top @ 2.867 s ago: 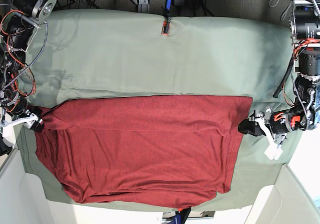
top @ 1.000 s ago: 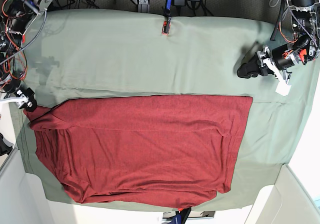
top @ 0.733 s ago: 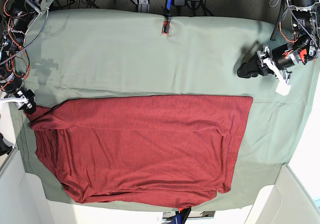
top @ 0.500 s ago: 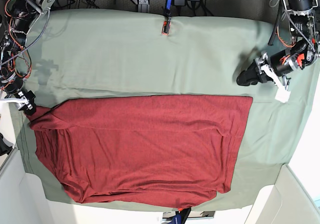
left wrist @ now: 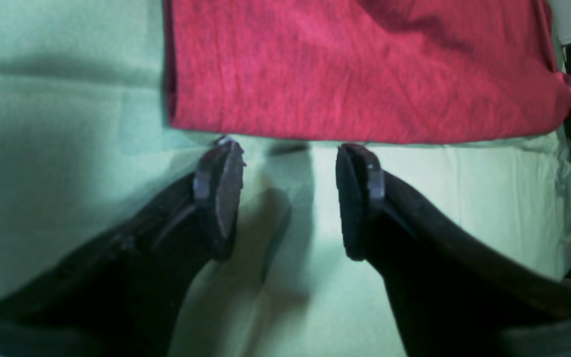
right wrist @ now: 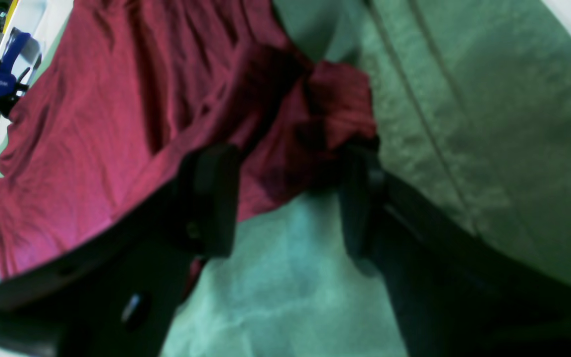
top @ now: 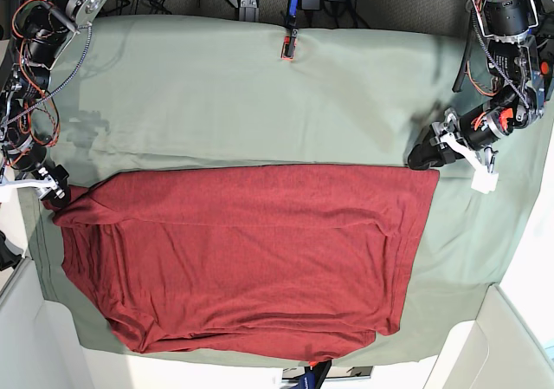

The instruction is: Fold the T-shirt properly

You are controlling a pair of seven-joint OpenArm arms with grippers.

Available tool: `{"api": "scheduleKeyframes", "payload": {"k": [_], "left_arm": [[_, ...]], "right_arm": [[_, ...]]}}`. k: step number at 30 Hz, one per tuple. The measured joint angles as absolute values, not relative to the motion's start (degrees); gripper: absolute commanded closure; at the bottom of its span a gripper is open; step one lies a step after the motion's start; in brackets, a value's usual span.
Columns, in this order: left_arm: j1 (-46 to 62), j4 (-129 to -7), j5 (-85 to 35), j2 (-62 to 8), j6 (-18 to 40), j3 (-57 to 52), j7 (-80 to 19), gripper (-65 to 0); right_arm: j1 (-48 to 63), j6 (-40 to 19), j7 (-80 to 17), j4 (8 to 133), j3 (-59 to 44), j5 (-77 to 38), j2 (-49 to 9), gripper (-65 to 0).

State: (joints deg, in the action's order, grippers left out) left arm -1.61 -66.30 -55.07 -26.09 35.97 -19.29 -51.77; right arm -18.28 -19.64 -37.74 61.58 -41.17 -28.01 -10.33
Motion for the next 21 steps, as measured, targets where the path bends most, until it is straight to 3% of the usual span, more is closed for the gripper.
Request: {"api": "scheduleKeyframes", "payload": {"k": [10,21], "left_arm": [[-6.3,-66.2,-48.0,-22.9,31.7,-17.3,-49.2,-34.2],[-13.6,-57.3,-44.6,-22.6,29.6,-14.7,-45.8,-34.0]], "right_arm": [[-19.6,-19.5,-37.1,60.7,-41.2,-26.9,-9.5,-32.3],[-23.3,-19.5,-36.1,56.2,-41.2,-25.0,-9.4,-32.3]]}}
